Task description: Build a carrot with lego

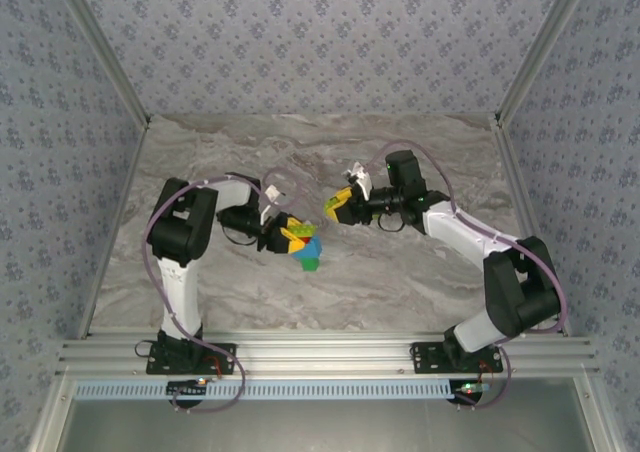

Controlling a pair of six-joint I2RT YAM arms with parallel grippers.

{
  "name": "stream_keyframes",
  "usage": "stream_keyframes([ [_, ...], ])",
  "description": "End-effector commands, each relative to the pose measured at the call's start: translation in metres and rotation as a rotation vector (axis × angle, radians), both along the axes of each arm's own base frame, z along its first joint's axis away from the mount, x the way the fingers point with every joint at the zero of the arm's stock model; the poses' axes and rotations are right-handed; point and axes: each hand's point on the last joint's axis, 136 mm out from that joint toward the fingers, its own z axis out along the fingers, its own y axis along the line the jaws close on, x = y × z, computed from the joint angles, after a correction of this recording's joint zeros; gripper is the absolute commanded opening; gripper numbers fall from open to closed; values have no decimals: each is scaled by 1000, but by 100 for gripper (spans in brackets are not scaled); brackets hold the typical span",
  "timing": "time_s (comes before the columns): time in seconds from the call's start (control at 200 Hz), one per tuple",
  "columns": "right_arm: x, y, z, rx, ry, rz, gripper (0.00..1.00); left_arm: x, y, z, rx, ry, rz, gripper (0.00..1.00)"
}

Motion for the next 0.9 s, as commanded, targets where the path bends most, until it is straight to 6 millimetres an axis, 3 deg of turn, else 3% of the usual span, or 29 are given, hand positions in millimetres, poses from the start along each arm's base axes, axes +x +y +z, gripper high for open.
stream_keyframes([
  [0.0, 5, 2, 8, -12, -10, 4, 26, 14, 0, 49, -126, -110, 146, 0],
  [0.335, 13, -4, 30, -51, -11, -11, 26, 24, 5, 125, -183, -291, 115, 0],
  [0.46, 17, -11, 34, -72, 10, -26, 26, 33, 13, 133, -150, -311, 114, 0],
  [0.475, 21, -11, 44, -65, -11, -30, 26, 34, 14, 134, -146, -313, 114, 0],
  [0.525, 24, -14, 49, -72, -7, -36, 26, 38, 17, 136, -139, -331, 118, 0],
  [0.785, 43, -30, 64, -115, 3, -137, 26, 80, 44, 164, -175, -448, 242, 0],
  [0.894, 44, -32, 70, -120, -1, -148, 26, 94, 44, 168, -162, -490, 229, 0],
])
